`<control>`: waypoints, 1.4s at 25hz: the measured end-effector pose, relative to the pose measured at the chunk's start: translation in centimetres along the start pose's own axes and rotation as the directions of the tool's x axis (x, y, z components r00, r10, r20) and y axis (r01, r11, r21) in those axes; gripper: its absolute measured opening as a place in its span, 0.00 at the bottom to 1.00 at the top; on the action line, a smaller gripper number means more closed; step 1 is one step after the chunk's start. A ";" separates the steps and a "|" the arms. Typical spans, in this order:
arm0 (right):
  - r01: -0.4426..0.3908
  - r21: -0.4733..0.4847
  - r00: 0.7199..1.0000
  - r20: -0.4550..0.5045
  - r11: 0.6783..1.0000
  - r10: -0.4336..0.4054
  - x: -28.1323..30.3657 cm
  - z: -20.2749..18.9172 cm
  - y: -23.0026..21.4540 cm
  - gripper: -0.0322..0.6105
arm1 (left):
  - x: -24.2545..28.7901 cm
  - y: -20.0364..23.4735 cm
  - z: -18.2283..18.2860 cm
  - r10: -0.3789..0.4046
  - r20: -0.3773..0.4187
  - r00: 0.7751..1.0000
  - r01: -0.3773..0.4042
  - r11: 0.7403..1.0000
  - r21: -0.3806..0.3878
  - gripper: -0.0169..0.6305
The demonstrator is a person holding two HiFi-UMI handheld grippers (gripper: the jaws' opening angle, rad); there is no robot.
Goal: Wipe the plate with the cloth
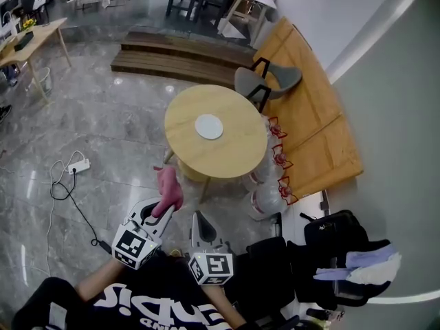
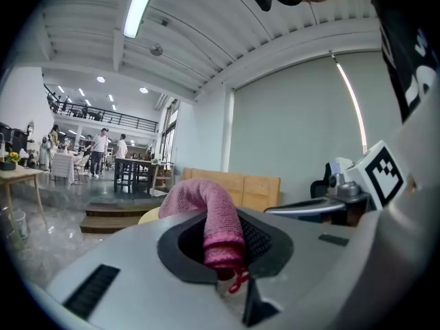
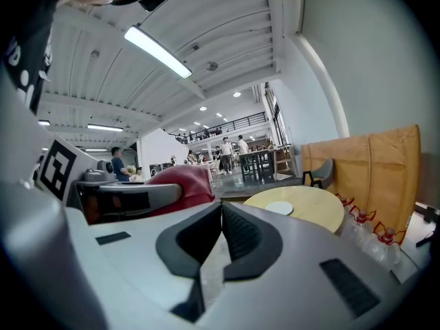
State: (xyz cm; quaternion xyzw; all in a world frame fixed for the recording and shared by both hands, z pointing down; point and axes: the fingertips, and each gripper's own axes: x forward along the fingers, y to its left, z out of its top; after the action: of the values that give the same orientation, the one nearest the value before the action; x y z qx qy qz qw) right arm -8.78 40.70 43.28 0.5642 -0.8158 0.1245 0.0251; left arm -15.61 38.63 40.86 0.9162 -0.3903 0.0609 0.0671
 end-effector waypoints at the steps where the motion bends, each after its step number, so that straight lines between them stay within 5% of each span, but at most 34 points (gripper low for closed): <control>1: 0.001 0.002 1.000 -0.004 1.000 -0.001 0.0 -0.1 0.1 0.08 | -0.1 0.1 0.0 -0.002 -0.001 1.000 0.002 1.000 0.002 0.11; 26: 0.105 0.026 0.994 -0.022 0.994 -0.104 2.0 -2.5 -0.9 0.08 | 0.2 3.0 -3.5 -0.099 -0.036 0.994 0.101 0.993 0.054 0.11; 35: 0.082 0.019 0.996 -0.030 0.996 -0.082 4.7 -2.5 -1.9 0.08 | 1.9 4.7 -3.5 -0.080 -0.037 0.996 0.082 0.995 0.056 0.11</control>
State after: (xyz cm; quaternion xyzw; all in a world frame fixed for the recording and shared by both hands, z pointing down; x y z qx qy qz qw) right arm -8.94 36.39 46.85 0.5956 -0.7902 0.1396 0.0365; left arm -17.91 34.66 44.98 0.9316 -0.3498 0.0854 0.0498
